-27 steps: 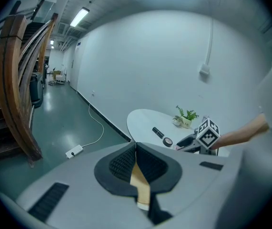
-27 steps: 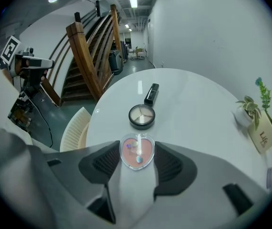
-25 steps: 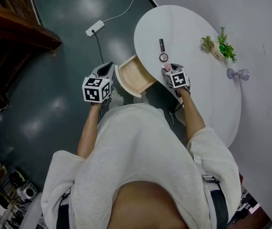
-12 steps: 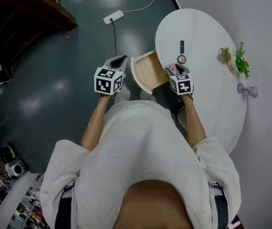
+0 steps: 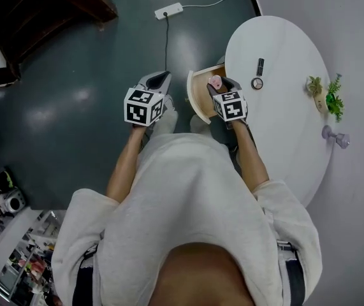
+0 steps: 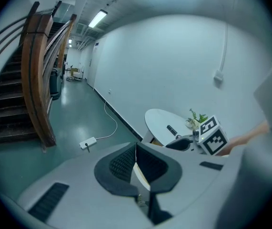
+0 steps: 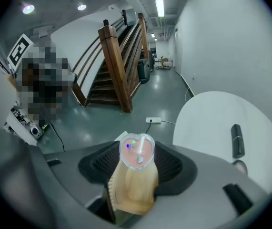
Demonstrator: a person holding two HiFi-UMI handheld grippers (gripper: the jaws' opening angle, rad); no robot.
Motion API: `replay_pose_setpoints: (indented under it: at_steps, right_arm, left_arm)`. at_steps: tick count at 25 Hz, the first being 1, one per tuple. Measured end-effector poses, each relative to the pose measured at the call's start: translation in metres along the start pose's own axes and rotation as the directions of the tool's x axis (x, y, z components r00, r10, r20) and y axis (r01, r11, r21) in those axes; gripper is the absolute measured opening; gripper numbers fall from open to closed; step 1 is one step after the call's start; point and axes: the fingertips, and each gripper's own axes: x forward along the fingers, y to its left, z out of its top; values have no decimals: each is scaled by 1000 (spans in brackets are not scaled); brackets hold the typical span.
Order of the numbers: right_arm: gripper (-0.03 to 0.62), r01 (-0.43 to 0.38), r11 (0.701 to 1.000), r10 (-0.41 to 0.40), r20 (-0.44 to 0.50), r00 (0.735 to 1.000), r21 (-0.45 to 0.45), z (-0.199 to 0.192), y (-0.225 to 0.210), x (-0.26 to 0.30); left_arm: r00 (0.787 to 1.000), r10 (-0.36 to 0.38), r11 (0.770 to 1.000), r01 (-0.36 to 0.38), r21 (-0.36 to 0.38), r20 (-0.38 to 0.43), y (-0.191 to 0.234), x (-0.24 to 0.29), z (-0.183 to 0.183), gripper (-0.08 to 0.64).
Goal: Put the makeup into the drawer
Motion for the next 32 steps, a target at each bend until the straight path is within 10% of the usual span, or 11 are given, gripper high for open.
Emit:
replay_pose_setpoints:
  at_steps: [32]
  right_arm:
    - [227, 56, 990, -14, -310, 951, 129, -129, -12, 222]
  left_arm:
    - [987, 23, 995, -38, -87, -162, 86, 49, -72, 12]
